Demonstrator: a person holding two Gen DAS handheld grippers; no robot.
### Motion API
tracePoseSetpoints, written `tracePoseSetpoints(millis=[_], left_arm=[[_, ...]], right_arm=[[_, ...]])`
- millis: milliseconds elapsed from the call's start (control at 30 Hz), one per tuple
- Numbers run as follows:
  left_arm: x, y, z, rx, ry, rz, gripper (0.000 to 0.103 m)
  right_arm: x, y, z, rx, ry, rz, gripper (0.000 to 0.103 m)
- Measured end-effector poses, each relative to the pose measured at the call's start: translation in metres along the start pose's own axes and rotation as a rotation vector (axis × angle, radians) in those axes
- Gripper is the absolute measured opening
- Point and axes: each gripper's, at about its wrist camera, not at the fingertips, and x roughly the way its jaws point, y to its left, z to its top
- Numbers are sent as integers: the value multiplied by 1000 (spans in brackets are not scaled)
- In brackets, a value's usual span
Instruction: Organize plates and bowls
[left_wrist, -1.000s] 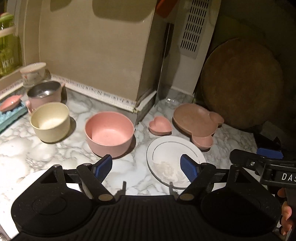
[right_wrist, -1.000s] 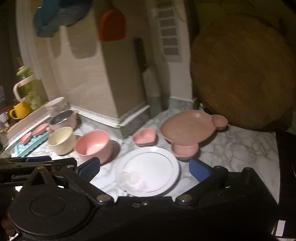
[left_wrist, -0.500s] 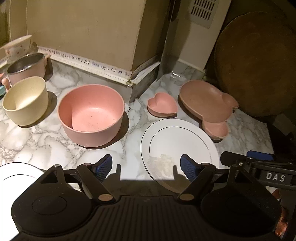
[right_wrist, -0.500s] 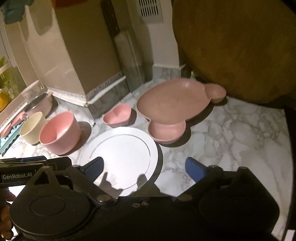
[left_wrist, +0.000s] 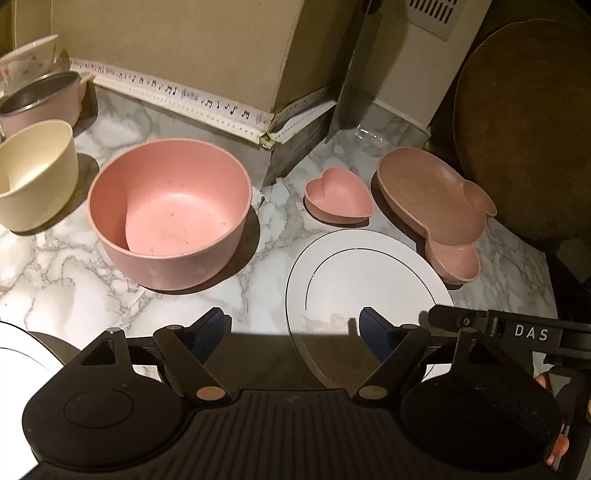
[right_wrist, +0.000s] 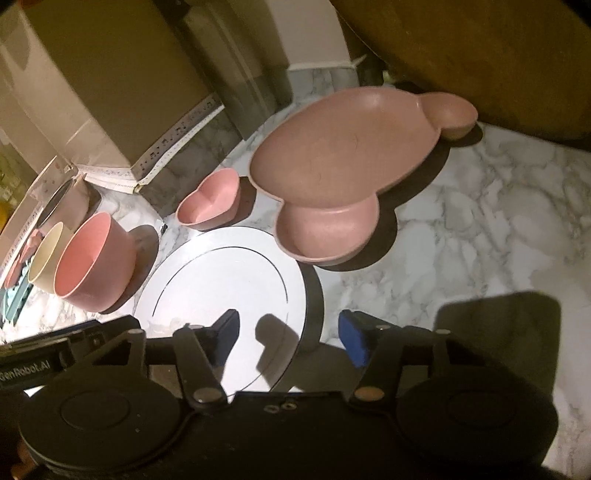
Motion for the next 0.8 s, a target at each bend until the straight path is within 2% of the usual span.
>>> tracePoseSetpoints(millis=[33,100,133,233,267,300,500,800], left_arm=[[1,0,0,-3,3,-6,79],[3,0,1,1,6,-17,67],[5,-1,2,-1,13,-28,64],[5,-1,3,-9,12,-48,56],[6,-2,3,-6,13,-59,48],[7,-2,4,-8,18,-67,44],[13,7,8,-65,37,-90,33],[20,22,9,-133,63,-115,12]], right_arm=[[1,-2,1,3,1,3,57],[3,-4,3,4,0,8,53],[4,-6,4,6,0,10,51],[6,-11,7,21,9,32,38],[8,-12,7,23,15,42,35],[8,-12,8,24,20,51,32],[11,-15,10,40,35,74,16],[12,-21,10,79,44,96,9]])
